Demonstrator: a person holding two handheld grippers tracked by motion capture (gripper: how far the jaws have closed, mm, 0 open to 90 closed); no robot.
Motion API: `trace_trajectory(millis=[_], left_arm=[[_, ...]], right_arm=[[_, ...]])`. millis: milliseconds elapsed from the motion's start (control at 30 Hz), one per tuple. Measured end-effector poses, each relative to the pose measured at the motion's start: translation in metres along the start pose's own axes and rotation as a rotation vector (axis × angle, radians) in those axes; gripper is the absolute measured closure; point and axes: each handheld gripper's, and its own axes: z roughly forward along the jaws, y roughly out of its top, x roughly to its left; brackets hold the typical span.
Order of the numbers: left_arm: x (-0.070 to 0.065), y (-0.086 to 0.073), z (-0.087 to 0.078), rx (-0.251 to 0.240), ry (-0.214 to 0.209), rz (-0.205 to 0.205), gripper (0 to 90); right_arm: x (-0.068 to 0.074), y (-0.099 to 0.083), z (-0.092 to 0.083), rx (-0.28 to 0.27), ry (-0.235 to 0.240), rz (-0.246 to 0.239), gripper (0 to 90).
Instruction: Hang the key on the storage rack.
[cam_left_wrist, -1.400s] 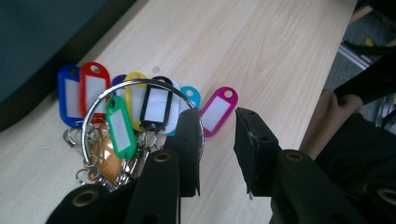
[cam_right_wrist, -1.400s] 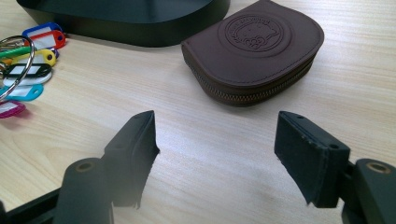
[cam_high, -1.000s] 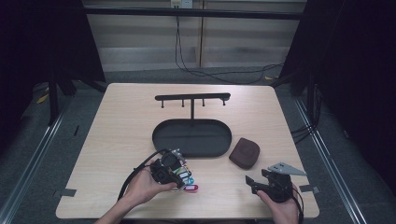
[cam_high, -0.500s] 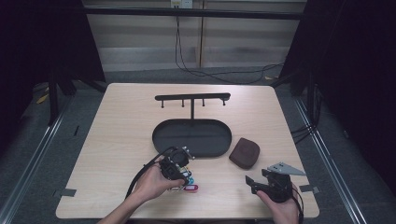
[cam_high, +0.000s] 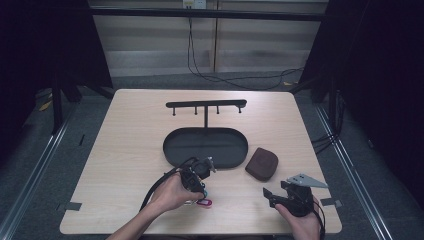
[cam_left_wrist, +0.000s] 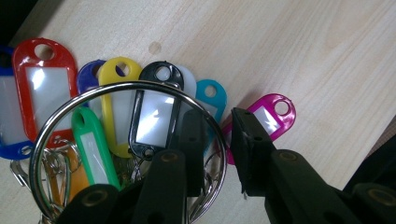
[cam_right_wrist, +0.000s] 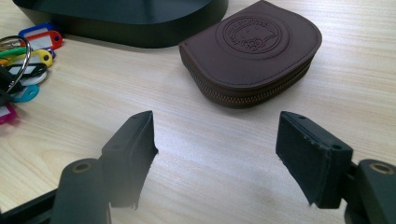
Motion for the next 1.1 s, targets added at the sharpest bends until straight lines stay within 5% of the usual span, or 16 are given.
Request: trace_trajectory(millis=[300, 733, 1100], left_arm=[[-0.009, 0.012, 0.003, 0.085, 0.062, 0.026, 76.7], [-0.002, 0.014, 0.0, 0.124, 0.024, 0.045, 86.7], [0.0, 0.008, -0.021, 0.13, 0.007, 0.064, 87.0]], right_arm=[[0.0, 0.0, 0.002, 0.008, 0.0, -0.005, 28.5], [-0.001, 0.0, 0.001, 0.008, 0.01, 0.013, 28.1], [-0.002, 0.0, 0.002, 0.006, 0.012, 0.014, 27.8]])
